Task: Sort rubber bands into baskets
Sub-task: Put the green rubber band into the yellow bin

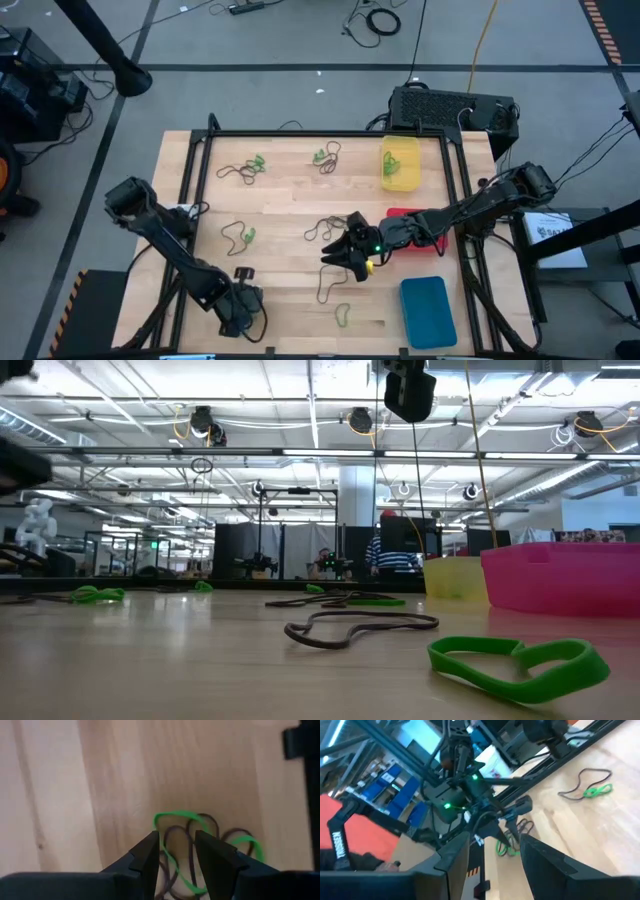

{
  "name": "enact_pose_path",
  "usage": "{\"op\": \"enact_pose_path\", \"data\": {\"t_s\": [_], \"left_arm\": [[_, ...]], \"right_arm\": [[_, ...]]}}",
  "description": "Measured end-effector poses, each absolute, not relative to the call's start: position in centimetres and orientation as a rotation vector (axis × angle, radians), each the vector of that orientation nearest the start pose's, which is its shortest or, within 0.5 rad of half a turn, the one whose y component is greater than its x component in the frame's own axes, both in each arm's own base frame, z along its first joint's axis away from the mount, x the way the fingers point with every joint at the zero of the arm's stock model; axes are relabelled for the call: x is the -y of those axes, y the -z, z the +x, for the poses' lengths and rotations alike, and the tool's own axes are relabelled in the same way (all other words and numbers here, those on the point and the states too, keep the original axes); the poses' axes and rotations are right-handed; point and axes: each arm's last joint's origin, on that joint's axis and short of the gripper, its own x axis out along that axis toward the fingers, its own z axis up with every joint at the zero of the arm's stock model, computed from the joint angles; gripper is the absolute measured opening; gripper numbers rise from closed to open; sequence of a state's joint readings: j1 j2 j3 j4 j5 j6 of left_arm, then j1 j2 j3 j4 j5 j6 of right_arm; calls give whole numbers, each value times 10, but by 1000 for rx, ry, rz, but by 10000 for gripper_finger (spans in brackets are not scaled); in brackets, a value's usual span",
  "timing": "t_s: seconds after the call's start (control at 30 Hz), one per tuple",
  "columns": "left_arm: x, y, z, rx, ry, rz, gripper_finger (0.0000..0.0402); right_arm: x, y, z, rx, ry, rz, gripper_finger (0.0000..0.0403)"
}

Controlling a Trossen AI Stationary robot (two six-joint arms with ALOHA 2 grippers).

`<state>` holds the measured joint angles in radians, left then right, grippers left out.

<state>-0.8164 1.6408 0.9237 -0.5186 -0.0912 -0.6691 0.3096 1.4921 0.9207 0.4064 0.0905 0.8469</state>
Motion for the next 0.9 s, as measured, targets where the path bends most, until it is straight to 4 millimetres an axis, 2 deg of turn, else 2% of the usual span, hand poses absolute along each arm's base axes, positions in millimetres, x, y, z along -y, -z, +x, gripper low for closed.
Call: {"op": "enact_pose_path", "data": {"t_s": [0.13, 0.3, 0.73, 0.9], "left_arm": [[215, -151, 204, -1275, 157, -41, 134], [218, -151, 207, -1242, 163, -89, 134], [208, -150, 213, -1256, 71, -120, 134], [209, -142, 214, -1290, 69, -114, 134]], "right_arm": [[-100, -269, 318, -259, -182, 767, 169], [-99, -268, 318, -270, -204, 733, 169], [-94, -264, 319, -320, -220, 730, 169], [-94, -264, 319, -320, -220, 730, 169]]}}
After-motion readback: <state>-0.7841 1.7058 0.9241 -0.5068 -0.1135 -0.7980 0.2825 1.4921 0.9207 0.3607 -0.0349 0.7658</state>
